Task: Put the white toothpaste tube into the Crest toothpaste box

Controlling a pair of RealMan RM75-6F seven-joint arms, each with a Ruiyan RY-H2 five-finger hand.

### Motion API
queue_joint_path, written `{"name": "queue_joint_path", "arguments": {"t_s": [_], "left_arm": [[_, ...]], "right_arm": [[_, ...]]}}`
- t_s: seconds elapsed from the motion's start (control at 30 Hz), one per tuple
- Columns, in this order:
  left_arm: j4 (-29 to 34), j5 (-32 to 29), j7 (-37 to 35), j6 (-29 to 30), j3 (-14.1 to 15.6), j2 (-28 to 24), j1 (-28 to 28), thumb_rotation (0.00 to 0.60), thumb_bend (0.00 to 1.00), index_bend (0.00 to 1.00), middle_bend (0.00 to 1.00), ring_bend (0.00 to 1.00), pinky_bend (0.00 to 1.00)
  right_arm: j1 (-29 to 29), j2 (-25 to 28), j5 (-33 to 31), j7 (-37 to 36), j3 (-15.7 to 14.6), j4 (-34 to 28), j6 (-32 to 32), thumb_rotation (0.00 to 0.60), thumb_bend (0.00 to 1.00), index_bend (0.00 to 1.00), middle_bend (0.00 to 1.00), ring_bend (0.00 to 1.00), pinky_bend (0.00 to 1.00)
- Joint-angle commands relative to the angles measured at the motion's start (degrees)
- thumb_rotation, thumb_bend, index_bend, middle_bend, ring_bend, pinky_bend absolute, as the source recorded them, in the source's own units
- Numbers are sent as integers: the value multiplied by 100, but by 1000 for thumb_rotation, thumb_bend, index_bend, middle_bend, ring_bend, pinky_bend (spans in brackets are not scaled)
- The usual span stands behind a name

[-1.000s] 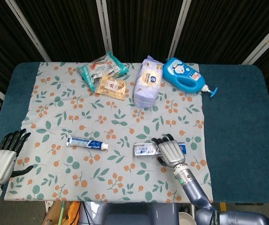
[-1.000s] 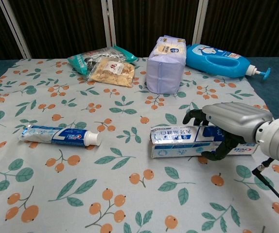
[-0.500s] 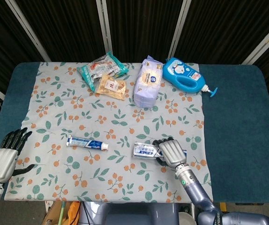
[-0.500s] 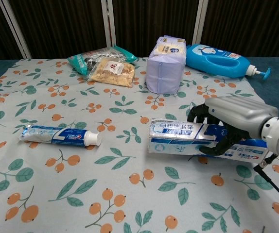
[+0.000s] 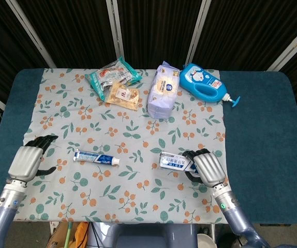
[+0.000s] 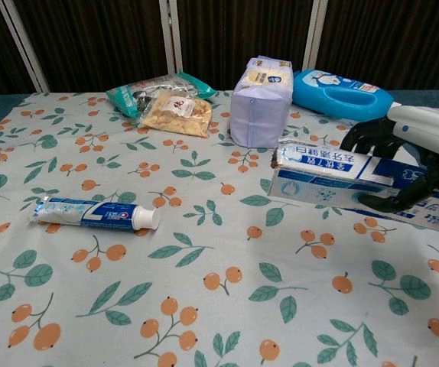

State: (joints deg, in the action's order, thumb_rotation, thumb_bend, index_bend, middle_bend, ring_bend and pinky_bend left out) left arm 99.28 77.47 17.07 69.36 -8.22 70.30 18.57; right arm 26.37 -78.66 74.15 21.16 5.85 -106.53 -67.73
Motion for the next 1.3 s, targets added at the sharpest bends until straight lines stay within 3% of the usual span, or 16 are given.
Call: {"name": "queue_joint_path", "arguments": {"t_s": [0.03, 0.3, 0.5, 0.73, 0.97, 1.3], "left_arm": [[39, -965, 1122, -800, -392, 450, 757, 600, 121, 194, 209, 217, 327], [-374, -1963, 2380, -1293, -401, 1178, 1517, 600, 154, 273, 297, 293, 340], [-550, -2535, 2675, -1447, -300, 1493, 1772, 600, 154, 293, 343, 335, 347], [-712, -2779, 2644, -1513, -147, 1648, 1881, 600, 158, 335, 390, 374, 378], [-911, -2541, 2450, -1365, -14, 1751, 1871, 600, 397, 544, 619, 586, 555], [-1120, -1647, 2123, -1034, -95, 1582, 1994, 600, 422, 576, 649, 613, 575]], "right_arm": [[-68, 147, 131, -181, -26, -49, -67, 600, 322, 368, 471, 436, 338], [-81, 240, 194, -329, 2, -63, -86, 600, 322, 368, 471, 436, 337], [-75, 233, 192, -342, 4, -9, -71, 600, 322, 368, 471, 436, 337], [-77, 230, 181, -345, 39, 1, -104, 600, 322, 368, 471, 436, 336], [-89, 234, 182, -334, 37, -15, -123, 600, 322, 368, 471, 436, 337], [-186, 358, 226, -423, 65, -110, -292, 600, 322, 368, 471, 436, 338]]}}
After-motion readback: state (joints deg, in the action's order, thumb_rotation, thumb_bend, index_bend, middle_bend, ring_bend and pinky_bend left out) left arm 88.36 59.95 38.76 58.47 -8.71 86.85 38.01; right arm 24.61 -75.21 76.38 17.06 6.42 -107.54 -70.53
